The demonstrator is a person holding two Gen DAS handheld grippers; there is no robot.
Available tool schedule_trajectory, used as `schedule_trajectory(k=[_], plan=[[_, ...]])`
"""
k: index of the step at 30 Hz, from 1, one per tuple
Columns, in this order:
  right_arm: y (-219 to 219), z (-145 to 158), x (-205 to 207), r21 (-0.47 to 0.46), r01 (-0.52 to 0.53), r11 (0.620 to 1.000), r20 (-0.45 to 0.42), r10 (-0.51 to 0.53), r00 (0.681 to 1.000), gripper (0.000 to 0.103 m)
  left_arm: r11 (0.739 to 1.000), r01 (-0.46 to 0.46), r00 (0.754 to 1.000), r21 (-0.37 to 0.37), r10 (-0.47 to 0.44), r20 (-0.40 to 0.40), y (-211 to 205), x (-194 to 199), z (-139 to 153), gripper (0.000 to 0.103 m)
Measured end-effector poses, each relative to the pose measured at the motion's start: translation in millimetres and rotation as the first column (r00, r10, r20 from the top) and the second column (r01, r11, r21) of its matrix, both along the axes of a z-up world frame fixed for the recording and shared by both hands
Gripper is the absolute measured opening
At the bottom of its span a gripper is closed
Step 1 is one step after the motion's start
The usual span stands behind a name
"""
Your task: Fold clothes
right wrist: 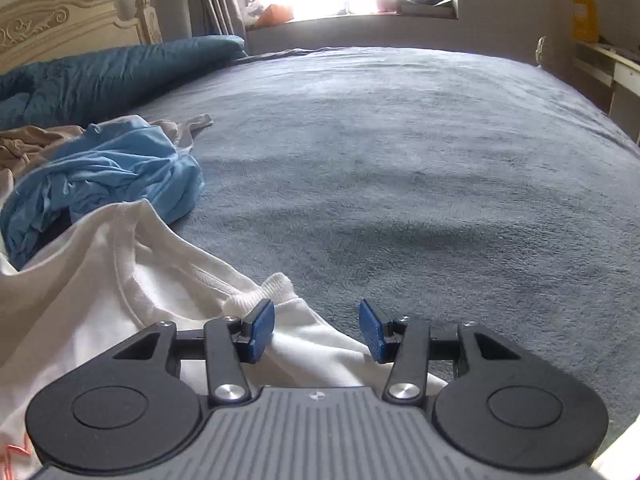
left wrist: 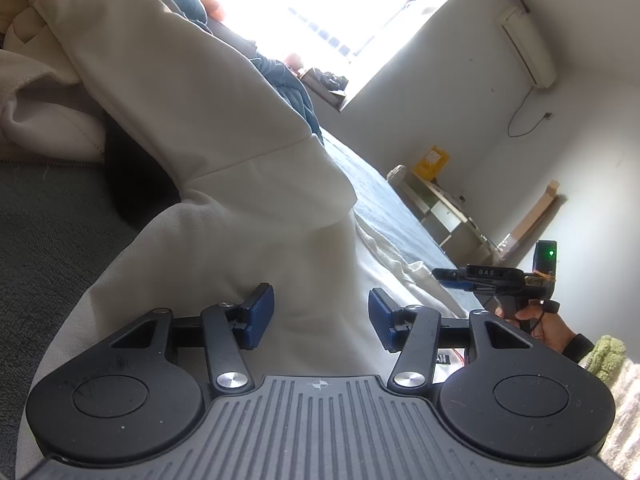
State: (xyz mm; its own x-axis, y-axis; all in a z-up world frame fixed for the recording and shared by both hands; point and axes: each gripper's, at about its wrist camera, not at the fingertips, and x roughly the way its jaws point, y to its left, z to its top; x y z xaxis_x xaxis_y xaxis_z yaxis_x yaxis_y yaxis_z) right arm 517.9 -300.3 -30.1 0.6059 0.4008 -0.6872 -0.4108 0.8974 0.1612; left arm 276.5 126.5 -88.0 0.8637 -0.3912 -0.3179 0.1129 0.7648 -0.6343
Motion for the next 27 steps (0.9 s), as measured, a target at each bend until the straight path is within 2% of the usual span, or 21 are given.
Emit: schedule_trajectory(k=[3, 6, 10, 12, 14, 16, 18, 20, 22, 24, 26, 27], plan=[[7, -2, 1, -0.005, -0.036, 0.999, -0.011, 0.036, 0.999, 0.05, 1.0, 0.002, 1.0, -0.002, -0.002, -0.001, 0, 0, 0, 0.053], [12, -4, 2, 0.03, -0.057, 0.998, -0.02, 0.058, 0.998, 0.05, 1.0, 0.002, 1.0, -0.002, -0.002, -0.001, 0, 1, 0, 0.053], [20, -9, 7, 0.047, -0.037, 0.998, -0.039, 0.039, 0.998, 0.046, 1.0, 0.003, 1.0, -0.004, -0.003, -0.001, 0, 1, -1, 0.053], [25, -13, 9, 0.023, -0.016, 1.0, -0.047, 0.017, 0.999, 0.034, 1.0, 0.003, 1.0, -0.007, -0.003, -0.001, 0, 1, -1, 0.053], [33, -13, 6, -0.026, -0.012, 1.0, -0.015, 0.012, 1.0, 0.011, 1.0, 0.003, 1.0, -0.009, -0.003, -0.001, 0, 1, -1, 0.053], [39, -7, -2, -0.07, -0.003, 0.998, 0.072, 0.008, 0.997, 0.009, 1.0, 0.003, 1.0, -0.009, -0.003, -0.001, 0, 2, -1, 0.053], [42, -3, -9, -0.118, 0.052, 0.992, 0.169, -0.031, 0.985, 0.009, 1.0, 0.003, 1.0, -0.011, -0.003, -0.001, 0, 2, -1, 0.053], [48, -8, -10, -0.172, 0.086, 0.981, 0.2, -0.051, 0.979, 0.009, 1.0, 0.003, 1.0, -0.011, -0.003, -0.001, 1, 2, -1, 0.053], [47, -13, -7, -0.146, 0.077, 0.986, 0.151, -0.055, 0.987, 0.013, 1.0, 0.003, 1.0, -0.012, -0.004, -0.002, 1, 2, -1, 0.053], [39, -7, -3, -0.073, 0.108, 0.992, 0.133, -0.097, 0.986, 0.017, 1.0, 0.004, 1.0, -0.012, -0.004, -0.002, 2, 2, -1, 0.053], [32, -2, 1, -0.007, 0.138, 0.99, 0.11, -0.136, 0.985, 0.031, 1.0, 0.004, 1.0, -0.012, -0.004, -0.002, 2, 2, -1, 0.053], [34, -3, 6, -0.007, 0.146, 0.989, 0.085, -0.145, 0.986, 0.036, 1.0, 0.004, 1.0, -0.012, -0.004, -0.002, 2, 2, -1, 0.053]])
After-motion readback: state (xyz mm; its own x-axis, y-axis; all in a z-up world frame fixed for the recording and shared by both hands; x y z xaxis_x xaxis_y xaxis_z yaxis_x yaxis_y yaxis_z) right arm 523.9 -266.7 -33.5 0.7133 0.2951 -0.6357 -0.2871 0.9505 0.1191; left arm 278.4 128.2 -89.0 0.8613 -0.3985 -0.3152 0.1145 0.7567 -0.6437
